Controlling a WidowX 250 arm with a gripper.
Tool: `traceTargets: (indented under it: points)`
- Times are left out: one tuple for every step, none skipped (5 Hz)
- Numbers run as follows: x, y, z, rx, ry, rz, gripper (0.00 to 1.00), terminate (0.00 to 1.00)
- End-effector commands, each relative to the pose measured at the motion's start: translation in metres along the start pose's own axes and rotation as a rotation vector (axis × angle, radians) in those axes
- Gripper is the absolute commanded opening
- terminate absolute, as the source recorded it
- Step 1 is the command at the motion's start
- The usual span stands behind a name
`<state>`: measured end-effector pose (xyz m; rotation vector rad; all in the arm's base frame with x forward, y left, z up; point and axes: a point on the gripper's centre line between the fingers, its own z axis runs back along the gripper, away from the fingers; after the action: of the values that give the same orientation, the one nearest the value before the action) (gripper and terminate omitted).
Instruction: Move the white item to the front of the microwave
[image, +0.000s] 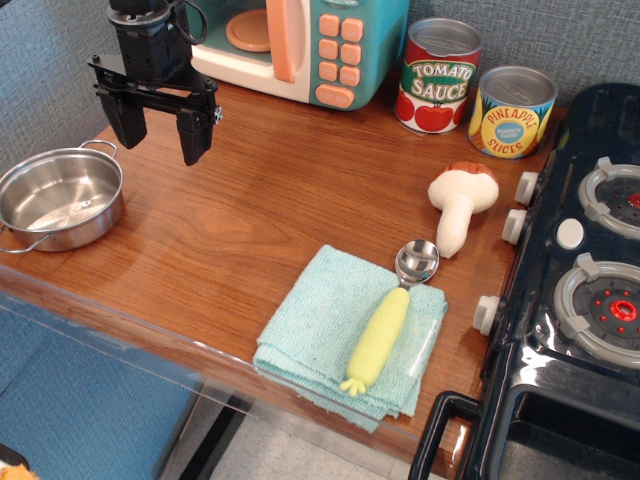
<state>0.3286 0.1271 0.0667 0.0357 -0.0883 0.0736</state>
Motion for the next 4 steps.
traceTargets:
  points:
    - [0.0, 0.0, 0.0, 0.0, 0.0, 0.0, 1.0, 0.0]
    - [0.011, -0.028, 0.012, -0.019, -0.046, -0.068, 1.0, 0.0]
    - [0.029, -0.079, 0.033, -0.067, -0.125, -0.173, 1.0, 0.0]
    - [0.046, -0.13, 0.048, -0.109, -0.163, -0.228, 1.0, 0.0]
